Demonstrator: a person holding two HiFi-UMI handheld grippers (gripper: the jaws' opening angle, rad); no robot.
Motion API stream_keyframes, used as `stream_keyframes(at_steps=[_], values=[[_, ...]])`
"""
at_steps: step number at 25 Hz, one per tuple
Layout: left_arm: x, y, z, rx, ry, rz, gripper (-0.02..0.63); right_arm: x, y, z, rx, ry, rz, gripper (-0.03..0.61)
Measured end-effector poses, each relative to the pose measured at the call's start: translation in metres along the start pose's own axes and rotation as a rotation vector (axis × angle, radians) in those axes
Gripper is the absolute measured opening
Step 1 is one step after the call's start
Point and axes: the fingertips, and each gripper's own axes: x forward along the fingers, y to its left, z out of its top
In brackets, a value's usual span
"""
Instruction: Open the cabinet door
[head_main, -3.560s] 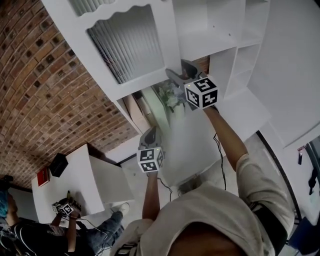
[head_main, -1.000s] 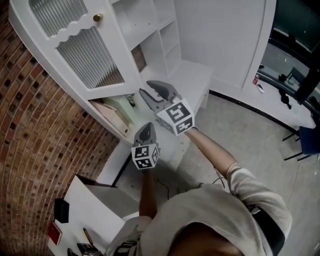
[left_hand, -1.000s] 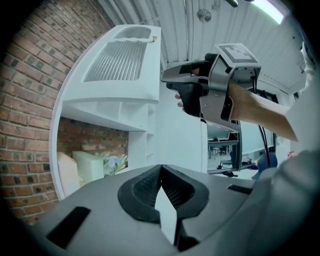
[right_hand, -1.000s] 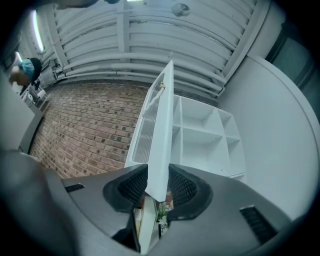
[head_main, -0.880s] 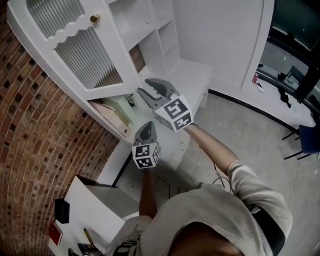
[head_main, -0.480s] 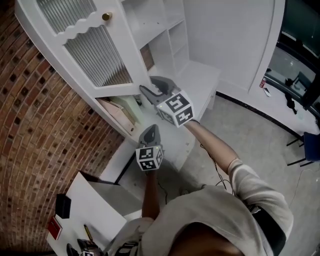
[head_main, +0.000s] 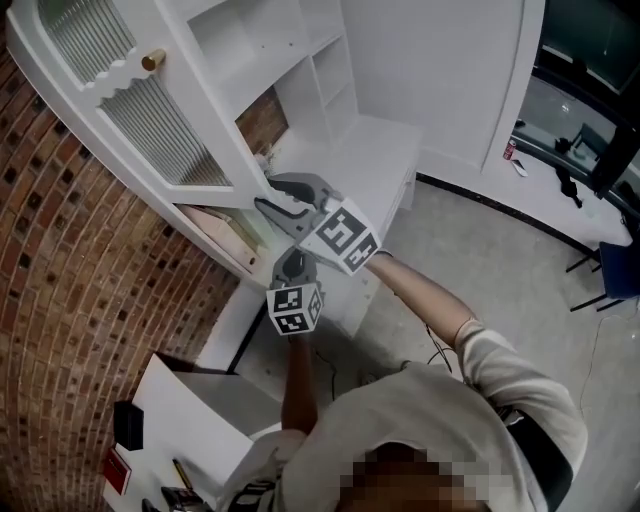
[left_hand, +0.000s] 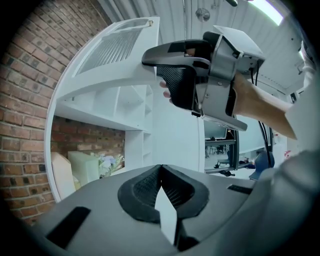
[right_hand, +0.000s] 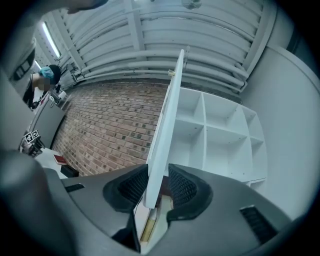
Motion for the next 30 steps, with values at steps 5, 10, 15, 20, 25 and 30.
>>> stream_keyframes(at_steps=[5,10,15,20,25,30], values=[[0.006,-0.011,0.003,0.007,-0.003,-0.028,0.026,-0.02,0.011,-0.006,-0.009,-0.028,0.042,0.161],[0.012,-0.026,0.005,0.01,-0.002,-0.052,0.026,-0.053,-0.018,-0.03,0.014,0.024,-0.077,0.126],[0.019,-0.039,0.005,0.007,-0.005,-0.072,0.026,-0.109,-0.068,-0.061,0.034,0.099,-0.263,0.083],[0.026,-0.049,0.006,0.011,-0.004,-0.089,0.026,-0.168,-0.1,-0.095,0.054,0.182,-0.407,0.039],[0.028,-0.053,0.006,0.01,-0.005,-0.086,0.026,-0.221,-0.116,-0.13,0.089,0.244,-0.519,0.014],[0.029,-0.051,0.001,-0.005,-0.003,-0.072,0.026,-0.269,-0.122,-0.165,0.133,0.312,-0.603,0.014]])
